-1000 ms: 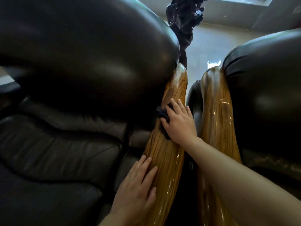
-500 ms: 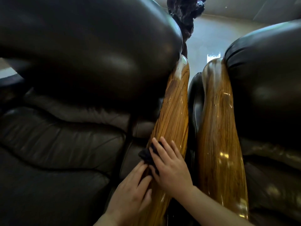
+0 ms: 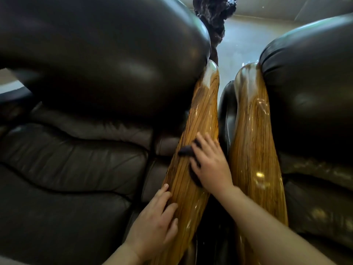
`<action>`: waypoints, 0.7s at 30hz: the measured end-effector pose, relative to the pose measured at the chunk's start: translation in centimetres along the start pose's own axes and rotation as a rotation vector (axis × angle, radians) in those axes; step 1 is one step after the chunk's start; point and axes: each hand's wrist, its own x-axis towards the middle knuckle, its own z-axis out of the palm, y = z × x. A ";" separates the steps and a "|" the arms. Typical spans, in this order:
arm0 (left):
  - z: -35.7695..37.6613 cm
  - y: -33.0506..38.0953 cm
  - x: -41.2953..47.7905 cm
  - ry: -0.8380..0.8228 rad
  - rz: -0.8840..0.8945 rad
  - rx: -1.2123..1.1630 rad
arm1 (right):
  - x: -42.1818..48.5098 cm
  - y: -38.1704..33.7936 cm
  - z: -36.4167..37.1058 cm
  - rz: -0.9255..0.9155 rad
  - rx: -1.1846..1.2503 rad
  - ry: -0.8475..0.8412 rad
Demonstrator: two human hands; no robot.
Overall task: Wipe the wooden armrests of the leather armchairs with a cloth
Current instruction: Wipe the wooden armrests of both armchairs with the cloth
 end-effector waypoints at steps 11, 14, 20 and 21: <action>-0.1 2.2 -2.9 -0.104 -0.243 -0.033 | 0.2 -3.4 -0.1 -0.095 -0.116 -0.124; -0.1 2.3 -5.1 -0.093 -0.303 -0.006 | -1.5 -4.4 0.3 -0.182 -0.151 -0.153; -0.1 1.8 -9.3 -0.040 -0.409 0.020 | -5.3 -7.7 2.0 -0.380 -0.146 -0.217; -0.2 1.8 -10.2 -0.031 -0.425 0.022 | -5.6 -8.2 2.2 -0.410 -0.147 -0.233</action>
